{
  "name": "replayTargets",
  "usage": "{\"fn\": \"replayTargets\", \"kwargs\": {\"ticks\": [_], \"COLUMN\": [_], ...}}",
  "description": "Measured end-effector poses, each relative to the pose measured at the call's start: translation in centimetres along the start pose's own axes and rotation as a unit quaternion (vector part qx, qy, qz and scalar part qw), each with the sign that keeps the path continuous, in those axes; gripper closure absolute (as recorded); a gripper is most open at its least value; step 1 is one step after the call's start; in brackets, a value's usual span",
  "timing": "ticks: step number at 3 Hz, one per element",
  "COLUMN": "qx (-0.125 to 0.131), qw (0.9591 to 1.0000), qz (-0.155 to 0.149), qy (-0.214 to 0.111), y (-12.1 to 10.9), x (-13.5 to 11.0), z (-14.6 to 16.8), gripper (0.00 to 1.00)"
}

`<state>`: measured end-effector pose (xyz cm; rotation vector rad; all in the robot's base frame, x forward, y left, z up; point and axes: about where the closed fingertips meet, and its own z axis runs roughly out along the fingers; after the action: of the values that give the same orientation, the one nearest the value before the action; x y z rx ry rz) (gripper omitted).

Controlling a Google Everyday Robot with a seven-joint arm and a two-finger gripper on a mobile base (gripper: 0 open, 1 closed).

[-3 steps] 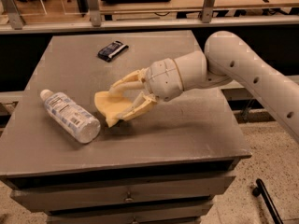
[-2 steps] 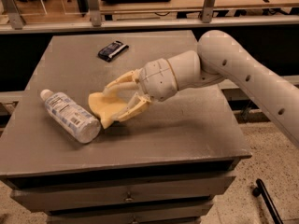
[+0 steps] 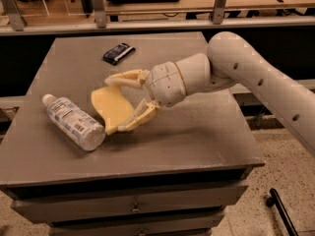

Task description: Move sponge near blue plastic bottle

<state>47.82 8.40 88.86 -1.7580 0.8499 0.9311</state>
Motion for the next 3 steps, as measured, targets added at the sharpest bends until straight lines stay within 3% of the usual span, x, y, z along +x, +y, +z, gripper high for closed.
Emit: {"fn": "replayTargets", "kwargs": {"ticks": [1, 3], "qx": [-0.001, -0.004], "qw": [1.0, 0.9999], "qz": [0.0, 0.013], "qy": [-0.001, 0.006], "y": [0.0, 0.6], "x": [-0.1, 0.1], "z": [0.1, -1.1], "gripper": [0.0, 0.0]}}
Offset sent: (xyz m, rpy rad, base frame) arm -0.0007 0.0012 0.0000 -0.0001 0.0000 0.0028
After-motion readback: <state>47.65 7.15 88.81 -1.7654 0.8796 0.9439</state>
